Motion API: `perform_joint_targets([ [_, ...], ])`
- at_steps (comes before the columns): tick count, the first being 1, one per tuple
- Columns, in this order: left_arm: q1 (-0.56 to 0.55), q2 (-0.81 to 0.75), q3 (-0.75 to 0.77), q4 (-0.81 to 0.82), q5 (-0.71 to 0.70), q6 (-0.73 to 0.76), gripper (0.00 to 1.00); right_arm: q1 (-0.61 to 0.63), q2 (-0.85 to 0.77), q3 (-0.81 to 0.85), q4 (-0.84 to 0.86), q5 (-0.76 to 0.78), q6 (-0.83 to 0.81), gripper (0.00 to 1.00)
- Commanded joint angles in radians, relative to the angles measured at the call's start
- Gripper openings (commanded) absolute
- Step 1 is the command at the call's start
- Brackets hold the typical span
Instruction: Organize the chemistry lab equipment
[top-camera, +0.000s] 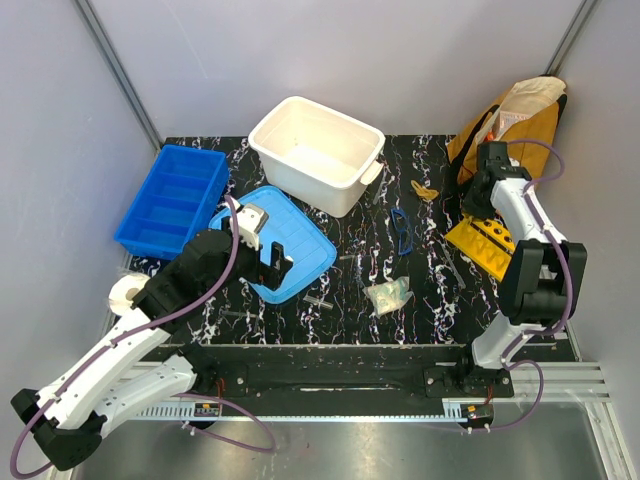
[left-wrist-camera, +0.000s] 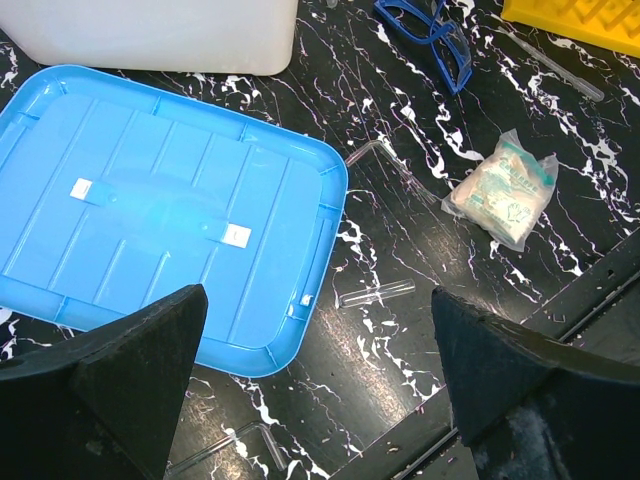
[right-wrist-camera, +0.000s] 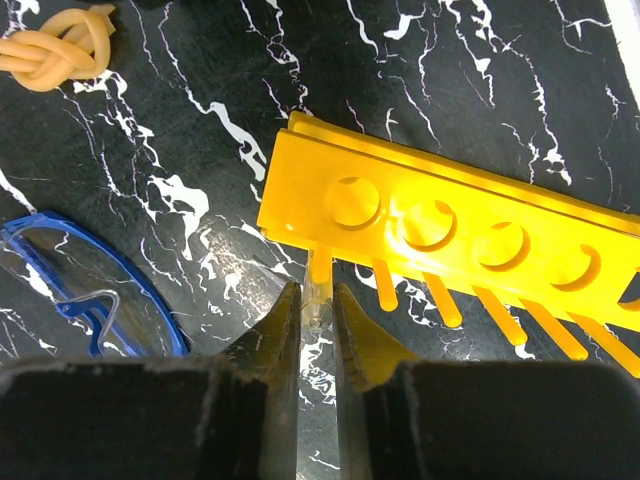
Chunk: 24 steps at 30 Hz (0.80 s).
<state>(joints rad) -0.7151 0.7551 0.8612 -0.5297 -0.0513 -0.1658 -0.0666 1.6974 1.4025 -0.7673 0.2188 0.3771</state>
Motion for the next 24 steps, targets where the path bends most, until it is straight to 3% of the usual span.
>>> perform_joint_targets([
  [1, -0.003, 0.006, -0.004, 0.028, -0.027, 0.008, 0.99, -0.004, 0.015, -0.030, 0.059, -0.010, -0.004, 0.18],
  [14, -0.003, 0.018, 0.002, 0.022, -0.061, -0.035, 0.99, -0.004, -0.074, -0.011, 0.014, -0.048, 0.000, 0.38],
  [20, 0.009, 0.082, 0.058, -0.047, -0.085, -0.132, 0.99, 0.010, -0.192, -0.043, 0.019, -0.252, -0.003, 0.39],
  [24, 0.113, 0.130, 0.067, -0.093, 0.046, -0.215, 0.99, 0.106, -0.269, -0.103, 0.054, -0.340, -0.004, 0.39],
])
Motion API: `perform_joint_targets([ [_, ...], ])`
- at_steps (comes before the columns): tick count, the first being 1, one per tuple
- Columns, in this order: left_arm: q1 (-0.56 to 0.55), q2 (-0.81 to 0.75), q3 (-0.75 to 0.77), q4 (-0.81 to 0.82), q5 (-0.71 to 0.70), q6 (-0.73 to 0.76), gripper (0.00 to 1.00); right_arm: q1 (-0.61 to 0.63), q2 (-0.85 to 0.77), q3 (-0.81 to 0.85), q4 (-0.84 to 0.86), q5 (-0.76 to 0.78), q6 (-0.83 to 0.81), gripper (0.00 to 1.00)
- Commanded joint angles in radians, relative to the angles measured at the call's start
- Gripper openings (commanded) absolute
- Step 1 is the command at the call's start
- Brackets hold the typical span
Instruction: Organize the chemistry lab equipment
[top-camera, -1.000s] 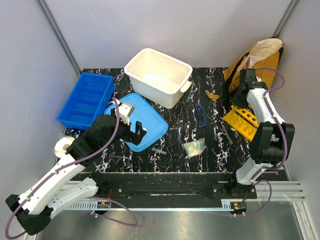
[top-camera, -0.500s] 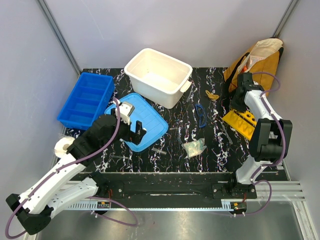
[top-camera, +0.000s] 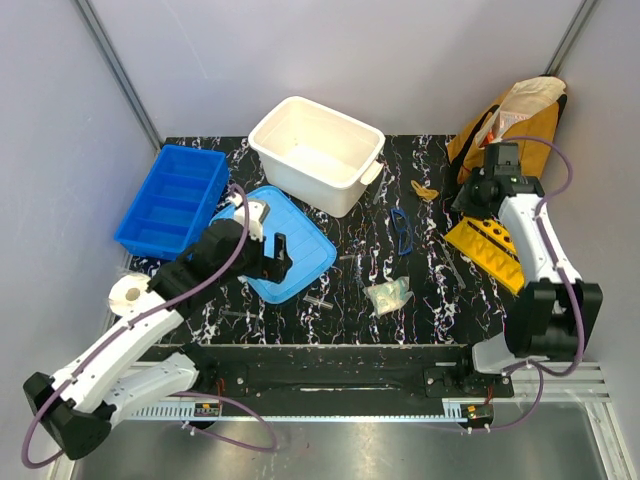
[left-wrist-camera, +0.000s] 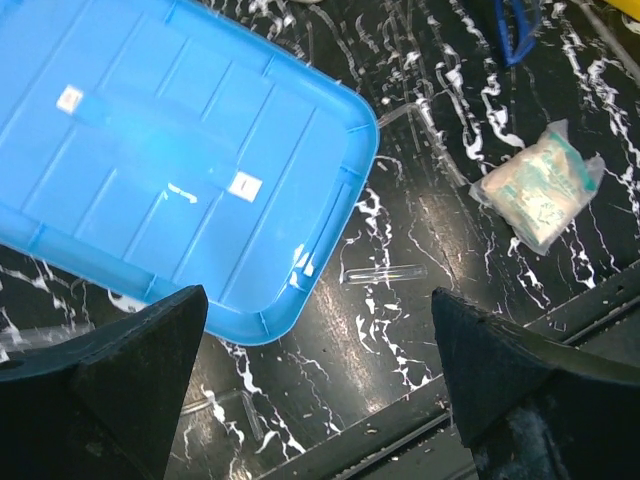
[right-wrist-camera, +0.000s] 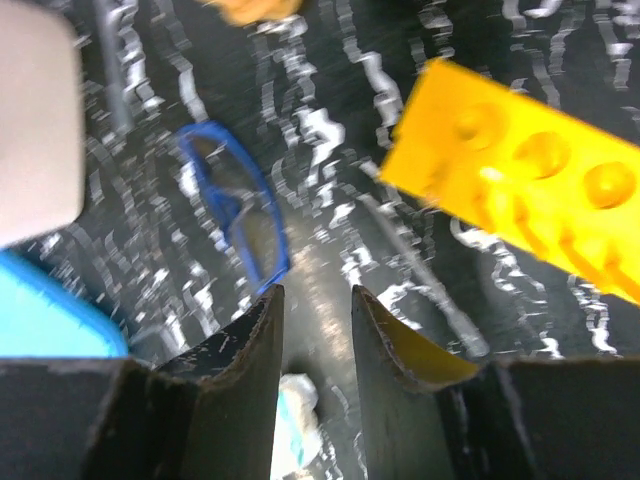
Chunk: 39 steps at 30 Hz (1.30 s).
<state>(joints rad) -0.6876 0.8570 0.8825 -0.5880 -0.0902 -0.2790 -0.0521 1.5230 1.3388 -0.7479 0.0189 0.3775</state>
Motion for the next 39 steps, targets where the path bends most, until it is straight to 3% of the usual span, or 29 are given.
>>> perform_joint_targets([
  [1, 0.129, 0.031, 0.038, -0.035, 0.148, -0.118, 0.99, 0.139, -0.096, -0.046, 0.033, -0.132, -0.003, 0.39],
  [9, 0.508, -0.009, -0.056, -0.041, 0.458, -0.216, 0.99, 0.578, -0.049, -0.112, 0.142, -0.132, 0.017, 0.41],
  [17, 0.623, -0.064, -0.103, -0.049, 0.504, -0.279, 0.99, 0.871, 0.134, -0.069, 0.203, -0.114, -0.046, 0.41],
  [24, 0.671, -0.090, -0.134, -0.065, 0.432, -0.304, 0.99, 0.995, 0.242, -0.032, 0.246, -0.079, -0.106, 0.45],
  [29, 0.753, -0.113, -0.165, -0.061, 0.466, -0.347, 0.99, 1.031, 0.313, 0.026, 0.200, -0.036, -0.124, 0.45],
  [39, 0.780, -0.128, -0.169, -0.062, 0.465, -0.336, 0.99, 1.072, 0.393, 0.072, 0.179, -0.024, -0.135, 0.45],
])
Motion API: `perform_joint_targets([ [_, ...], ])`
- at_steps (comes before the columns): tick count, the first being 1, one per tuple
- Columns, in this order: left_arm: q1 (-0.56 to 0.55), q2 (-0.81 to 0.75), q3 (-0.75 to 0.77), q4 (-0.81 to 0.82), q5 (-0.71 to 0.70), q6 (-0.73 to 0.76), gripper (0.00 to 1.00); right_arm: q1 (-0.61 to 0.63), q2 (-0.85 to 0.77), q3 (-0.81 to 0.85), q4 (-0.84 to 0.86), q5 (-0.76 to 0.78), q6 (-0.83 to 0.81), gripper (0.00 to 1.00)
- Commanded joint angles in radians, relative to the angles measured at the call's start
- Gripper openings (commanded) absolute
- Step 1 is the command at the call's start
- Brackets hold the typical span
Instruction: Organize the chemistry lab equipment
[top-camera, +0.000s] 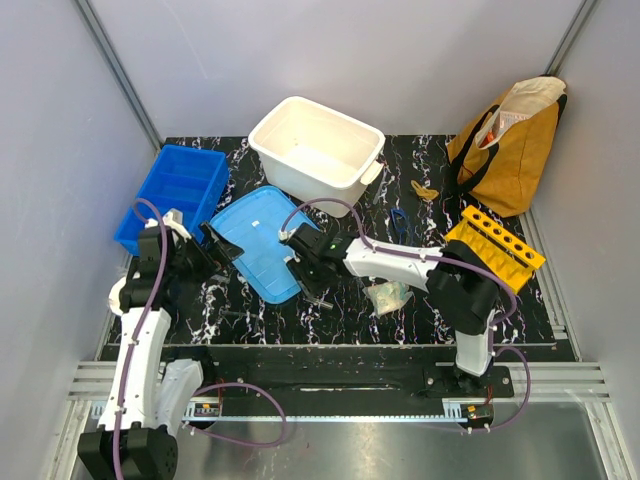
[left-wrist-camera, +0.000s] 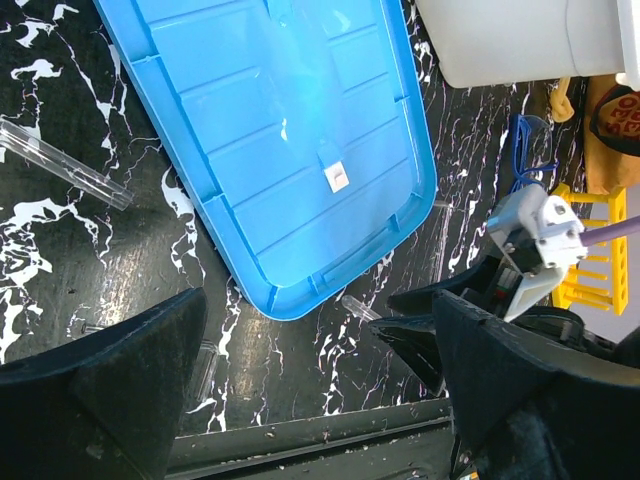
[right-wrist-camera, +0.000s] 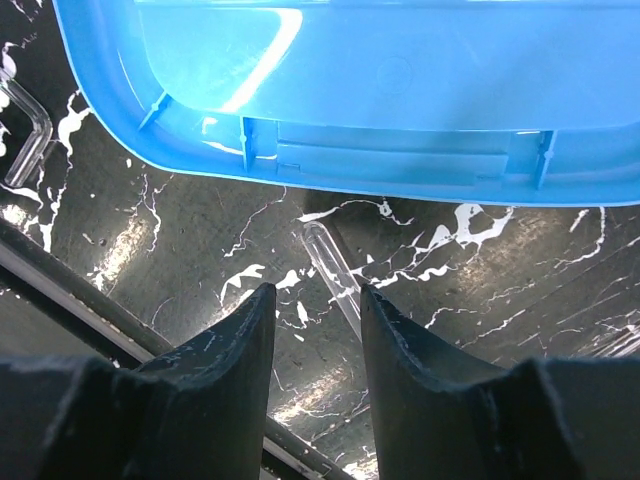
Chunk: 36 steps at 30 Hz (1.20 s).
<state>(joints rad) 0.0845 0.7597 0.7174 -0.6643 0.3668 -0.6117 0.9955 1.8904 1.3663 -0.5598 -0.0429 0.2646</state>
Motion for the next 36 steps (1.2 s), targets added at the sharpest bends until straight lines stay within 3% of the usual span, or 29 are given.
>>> perform_joint_targets([
  [1, 0.008, -0.034, -0.006, 0.012, 0.003, -0.002, 0.99, 0.028, 0.033, 0.047, -0.009, 0.037, -0.022, 0.45],
  [11, 0.008, -0.039, -0.007, 0.019, -0.008, 0.004, 0.98, 0.058, 0.098, 0.054, -0.008, 0.130, -0.018, 0.41],
  [20, 0.008, -0.034, -0.032, 0.051, 0.056, 0.012, 0.94, 0.074, 0.113, 0.024, -0.008, 0.231, 0.031, 0.31],
  [30, 0.008, 0.045, -0.071, 0.135, 0.250, 0.020, 0.89, 0.071, 0.012, -0.006, 0.026, 0.290, 0.183, 0.22],
  [34, -0.002, 0.111, -0.099, 0.184, 0.369, 0.020, 0.78, 0.037, -0.042, -0.003, 0.038, 0.250, 0.275, 0.22],
  [36, -0.018, 0.119, -0.102, 0.209, 0.403, 0.020, 0.77, 0.014, -0.082, -0.012, 0.070, 0.210, 0.306, 0.22],
])
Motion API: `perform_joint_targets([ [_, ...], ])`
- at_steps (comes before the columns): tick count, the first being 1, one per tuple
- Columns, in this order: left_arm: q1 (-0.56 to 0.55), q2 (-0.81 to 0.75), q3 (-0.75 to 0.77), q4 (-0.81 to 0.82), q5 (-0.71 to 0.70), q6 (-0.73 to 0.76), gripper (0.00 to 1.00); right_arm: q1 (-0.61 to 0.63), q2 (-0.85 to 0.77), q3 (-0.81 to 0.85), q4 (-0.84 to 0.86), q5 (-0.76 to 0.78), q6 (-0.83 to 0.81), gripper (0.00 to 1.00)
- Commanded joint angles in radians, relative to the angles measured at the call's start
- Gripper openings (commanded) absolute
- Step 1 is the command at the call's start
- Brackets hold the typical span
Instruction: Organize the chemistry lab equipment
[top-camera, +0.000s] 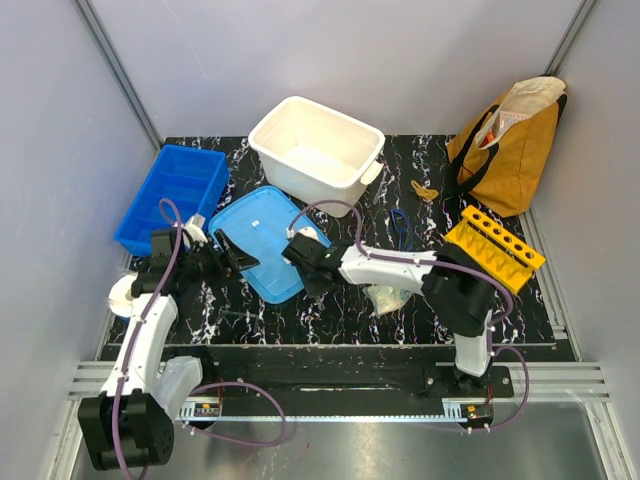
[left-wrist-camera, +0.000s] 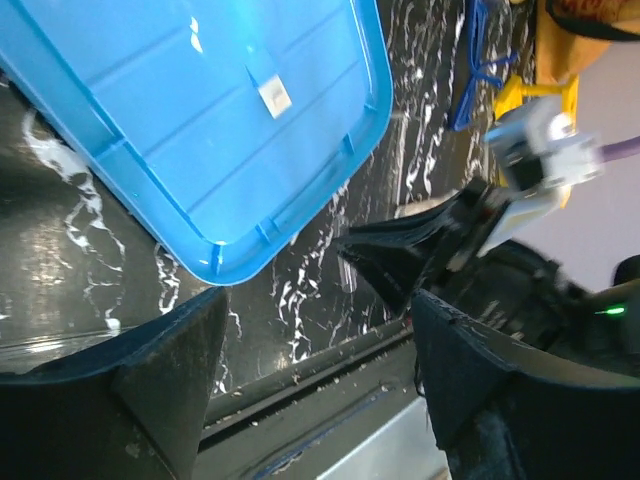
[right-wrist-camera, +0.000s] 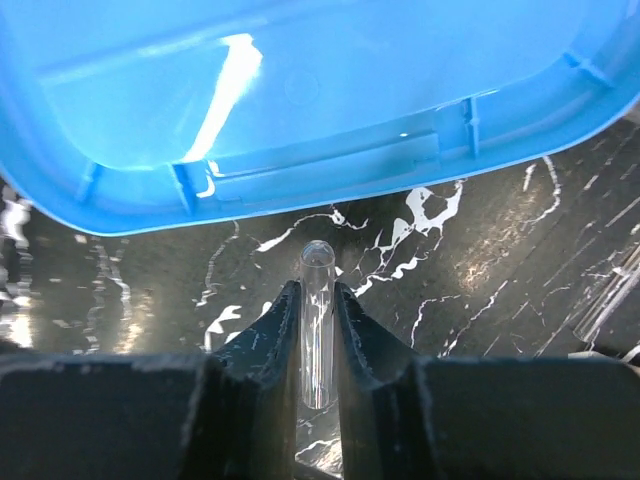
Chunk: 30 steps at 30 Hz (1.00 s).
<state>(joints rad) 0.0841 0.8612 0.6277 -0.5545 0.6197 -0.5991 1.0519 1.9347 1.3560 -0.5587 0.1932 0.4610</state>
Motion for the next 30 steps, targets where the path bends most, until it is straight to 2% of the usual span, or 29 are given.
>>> perform_joint_targets([
  [1, -0.036, 0.018, -0.011, 0.114, 0.167, 0.002, 0.77, -0.053, -0.144, -0.001, 0.081, -0.043, 0.123, 0.22],
  [5, -0.131, -0.008, -0.010, 0.252, 0.244, -0.060, 0.76, -0.098, -0.219, -0.011, 0.161, -0.130, 0.191, 0.21],
  [10, -0.251, -0.022, -0.017, 0.378, 0.195, -0.137, 0.69, -0.136, -0.325, -0.075, 0.305, -0.190, 0.313, 0.21],
  [14, -0.329, 0.015, 0.004, 0.402, 0.160, -0.148, 0.64, -0.141, -0.405, -0.176, 0.472, -0.241, 0.405, 0.21],
  [21, -0.397, 0.044, 0.007, 0.482, 0.130, -0.163, 0.63, -0.141, -0.457, -0.264, 0.603, -0.291, 0.467, 0.20],
  [30, -0.455, 0.122, 0.026, 0.498, 0.123, -0.142, 0.53, -0.141, -0.520, -0.322, 0.654, -0.278, 0.501, 0.20],
])
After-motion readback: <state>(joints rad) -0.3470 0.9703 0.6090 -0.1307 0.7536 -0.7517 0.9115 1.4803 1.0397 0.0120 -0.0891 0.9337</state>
